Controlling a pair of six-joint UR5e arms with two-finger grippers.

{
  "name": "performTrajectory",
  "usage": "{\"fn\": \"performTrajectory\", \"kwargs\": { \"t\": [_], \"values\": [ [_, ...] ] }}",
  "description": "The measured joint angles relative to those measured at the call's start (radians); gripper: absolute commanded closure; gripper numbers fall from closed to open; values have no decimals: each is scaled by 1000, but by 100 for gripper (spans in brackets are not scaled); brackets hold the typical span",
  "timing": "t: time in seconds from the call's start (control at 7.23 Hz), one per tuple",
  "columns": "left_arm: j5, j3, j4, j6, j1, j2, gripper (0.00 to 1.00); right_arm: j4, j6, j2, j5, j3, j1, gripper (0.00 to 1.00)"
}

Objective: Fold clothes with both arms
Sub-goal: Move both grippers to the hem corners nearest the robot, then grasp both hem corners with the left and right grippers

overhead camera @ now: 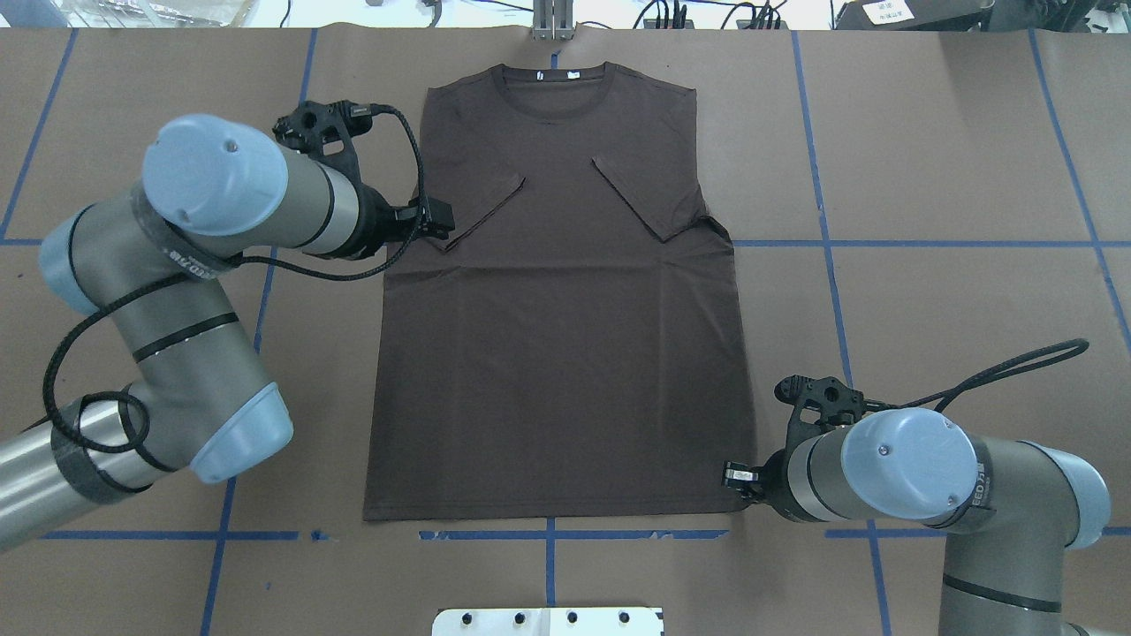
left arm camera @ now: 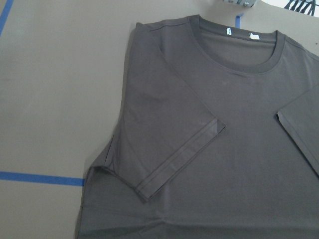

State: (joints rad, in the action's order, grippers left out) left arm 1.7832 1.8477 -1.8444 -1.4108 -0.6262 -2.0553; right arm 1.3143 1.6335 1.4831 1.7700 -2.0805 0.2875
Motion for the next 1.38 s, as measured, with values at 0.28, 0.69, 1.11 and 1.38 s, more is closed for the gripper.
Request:
{"fn": "performTrajectory", "kwargs": {
  "t": [0.28, 0.69, 1.11, 1.38],
  "values": [
    [-25, 94, 30, -247, 153, 94, 0, -1, -1, -1, 2, -47, 10, 100],
    [-135, 159, 161, -516, 389, 152, 0, -3, -6, -11, 2, -75, 22, 100],
    [-185, 168, 168, -563, 434, 209, 0, -3, -10, -14, 2, -78, 29, 100],
    [-204, 171, 135, -557, 436, 248, 0, -3, -11, -15, 2, -78, 34, 100]
  ]
}}
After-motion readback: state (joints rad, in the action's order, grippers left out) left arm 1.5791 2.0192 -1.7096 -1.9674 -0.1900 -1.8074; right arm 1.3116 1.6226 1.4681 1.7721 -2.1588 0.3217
